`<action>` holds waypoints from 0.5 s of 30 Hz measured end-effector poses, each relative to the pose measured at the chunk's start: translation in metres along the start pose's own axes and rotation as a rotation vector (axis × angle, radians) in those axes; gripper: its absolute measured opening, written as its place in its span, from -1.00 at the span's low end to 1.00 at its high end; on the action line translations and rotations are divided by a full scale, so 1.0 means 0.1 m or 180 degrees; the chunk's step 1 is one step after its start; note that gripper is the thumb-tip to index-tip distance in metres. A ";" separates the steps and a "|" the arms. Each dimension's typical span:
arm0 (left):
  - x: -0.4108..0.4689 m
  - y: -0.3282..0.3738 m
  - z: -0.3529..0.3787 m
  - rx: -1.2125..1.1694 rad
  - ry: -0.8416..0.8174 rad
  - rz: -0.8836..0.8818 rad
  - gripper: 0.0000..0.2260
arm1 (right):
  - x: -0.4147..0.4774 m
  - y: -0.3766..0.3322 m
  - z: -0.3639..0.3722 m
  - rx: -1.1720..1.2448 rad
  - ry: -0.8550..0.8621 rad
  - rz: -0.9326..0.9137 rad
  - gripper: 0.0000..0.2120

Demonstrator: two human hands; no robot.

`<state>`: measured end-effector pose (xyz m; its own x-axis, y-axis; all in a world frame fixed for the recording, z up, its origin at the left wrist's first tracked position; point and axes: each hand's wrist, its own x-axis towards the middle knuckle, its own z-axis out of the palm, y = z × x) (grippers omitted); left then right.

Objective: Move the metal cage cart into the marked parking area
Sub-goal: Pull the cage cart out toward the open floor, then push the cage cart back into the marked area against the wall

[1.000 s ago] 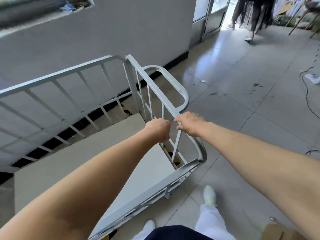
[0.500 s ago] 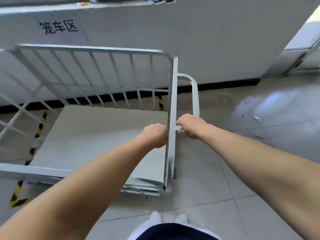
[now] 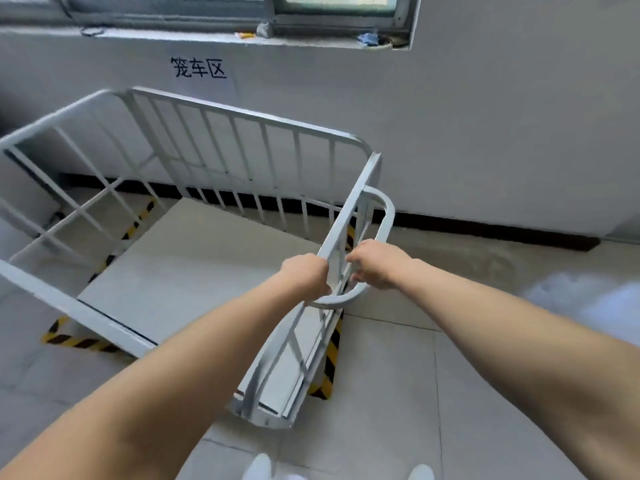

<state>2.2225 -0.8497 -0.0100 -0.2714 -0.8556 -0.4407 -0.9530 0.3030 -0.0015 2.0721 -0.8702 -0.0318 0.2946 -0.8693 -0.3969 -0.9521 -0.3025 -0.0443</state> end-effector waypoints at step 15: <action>0.02 0.54 0.26 -0.0788 -0.0194 -0.1864 -0.34 | 0.44 0.68 -0.04 -0.1050 -0.0166 -0.1790 -0.43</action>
<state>2.1735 -0.8243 -0.0347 0.3050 -0.8225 -0.4801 -0.9460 -0.3198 -0.0532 2.0210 -0.9304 -0.0484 0.7282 -0.5258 -0.4395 -0.5764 -0.8168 0.0222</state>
